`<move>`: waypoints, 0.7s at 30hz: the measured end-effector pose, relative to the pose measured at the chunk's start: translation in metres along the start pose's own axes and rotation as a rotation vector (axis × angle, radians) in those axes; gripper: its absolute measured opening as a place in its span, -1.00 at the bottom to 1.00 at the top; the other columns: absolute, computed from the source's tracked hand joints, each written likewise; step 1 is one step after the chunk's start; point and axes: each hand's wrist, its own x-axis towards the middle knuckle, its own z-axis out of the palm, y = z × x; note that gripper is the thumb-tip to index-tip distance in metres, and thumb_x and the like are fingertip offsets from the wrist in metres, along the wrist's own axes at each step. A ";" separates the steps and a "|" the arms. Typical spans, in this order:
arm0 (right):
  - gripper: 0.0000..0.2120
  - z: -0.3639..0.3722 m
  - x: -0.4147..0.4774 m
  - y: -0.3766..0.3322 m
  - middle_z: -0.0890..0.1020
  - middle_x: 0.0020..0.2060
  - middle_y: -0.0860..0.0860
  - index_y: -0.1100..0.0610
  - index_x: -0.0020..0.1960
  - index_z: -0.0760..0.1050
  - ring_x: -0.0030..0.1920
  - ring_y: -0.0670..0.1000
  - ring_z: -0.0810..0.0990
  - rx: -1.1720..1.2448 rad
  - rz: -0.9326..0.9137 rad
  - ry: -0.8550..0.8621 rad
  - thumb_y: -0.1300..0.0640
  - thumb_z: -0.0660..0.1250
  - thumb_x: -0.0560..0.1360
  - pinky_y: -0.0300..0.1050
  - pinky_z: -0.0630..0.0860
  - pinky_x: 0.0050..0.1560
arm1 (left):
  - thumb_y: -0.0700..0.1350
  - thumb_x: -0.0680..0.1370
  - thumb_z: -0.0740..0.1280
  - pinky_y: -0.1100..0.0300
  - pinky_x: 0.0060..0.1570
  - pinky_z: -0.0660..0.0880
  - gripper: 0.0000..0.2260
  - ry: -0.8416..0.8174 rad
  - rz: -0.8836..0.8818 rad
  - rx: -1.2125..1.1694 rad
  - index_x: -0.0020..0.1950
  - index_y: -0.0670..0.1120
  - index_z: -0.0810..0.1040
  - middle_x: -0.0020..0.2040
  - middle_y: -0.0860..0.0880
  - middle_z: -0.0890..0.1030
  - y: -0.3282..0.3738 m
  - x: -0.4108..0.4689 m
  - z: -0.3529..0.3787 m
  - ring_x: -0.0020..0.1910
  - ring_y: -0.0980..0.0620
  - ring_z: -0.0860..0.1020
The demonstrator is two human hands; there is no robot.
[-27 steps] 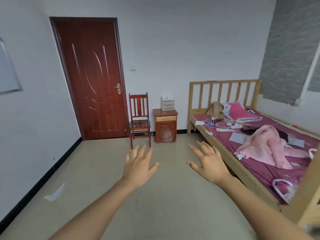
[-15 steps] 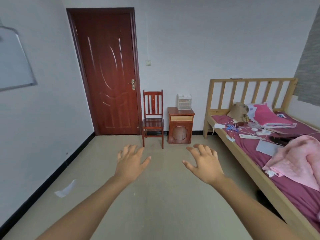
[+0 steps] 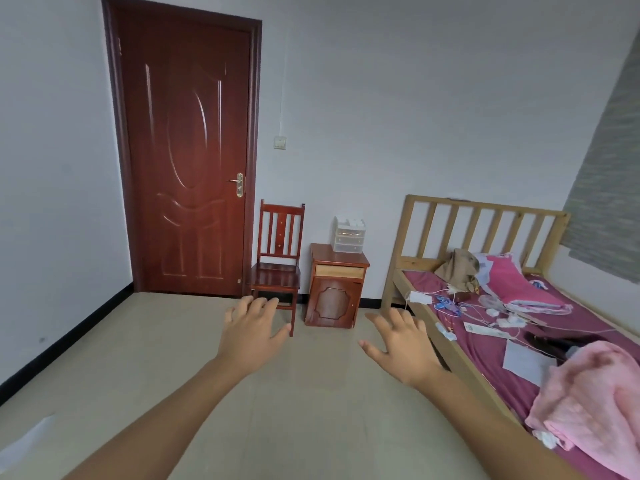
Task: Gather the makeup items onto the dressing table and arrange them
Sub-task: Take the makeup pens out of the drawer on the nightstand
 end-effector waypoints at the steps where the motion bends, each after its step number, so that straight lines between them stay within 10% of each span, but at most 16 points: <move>1: -0.10 0.005 0.015 0.008 0.33 0.34 0.02 -0.03 0.40 0.22 0.37 0.07 0.25 0.009 0.019 0.002 -0.35 -0.36 0.20 0.00 0.22 0.33 | 0.21 0.55 0.00 0.00 0.41 0.09 -0.47 0.001 0.009 -0.008 0.45 -0.03 0.17 0.43 0.02 0.30 0.004 0.020 0.008 0.46 -0.03 0.12; 12: -0.12 0.073 0.135 0.148 0.12 0.47 0.06 -0.10 0.48 -0.03 0.48 0.12 0.07 0.053 0.161 -0.128 -0.40 -0.32 0.22 0.16 0.09 0.44 | 0.17 0.56 0.06 0.02 0.41 0.10 -0.47 -0.105 0.221 -0.021 0.47 -0.02 0.10 0.48 -0.01 0.20 0.101 0.204 0.113 0.46 -0.04 0.13; 21: -0.36 0.107 0.296 0.241 0.01 0.52 0.04 -0.09 0.49 -0.04 0.52 0.10 -0.07 0.121 0.083 -0.136 -0.31 -0.07 0.48 0.12 -0.04 0.48 | 0.19 0.56 0.03 -0.06 0.47 -0.03 -0.45 -0.080 0.032 0.036 0.49 0.00 0.03 0.53 0.00 0.04 0.127 0.358 0.158 0.51 -0.07 -0.06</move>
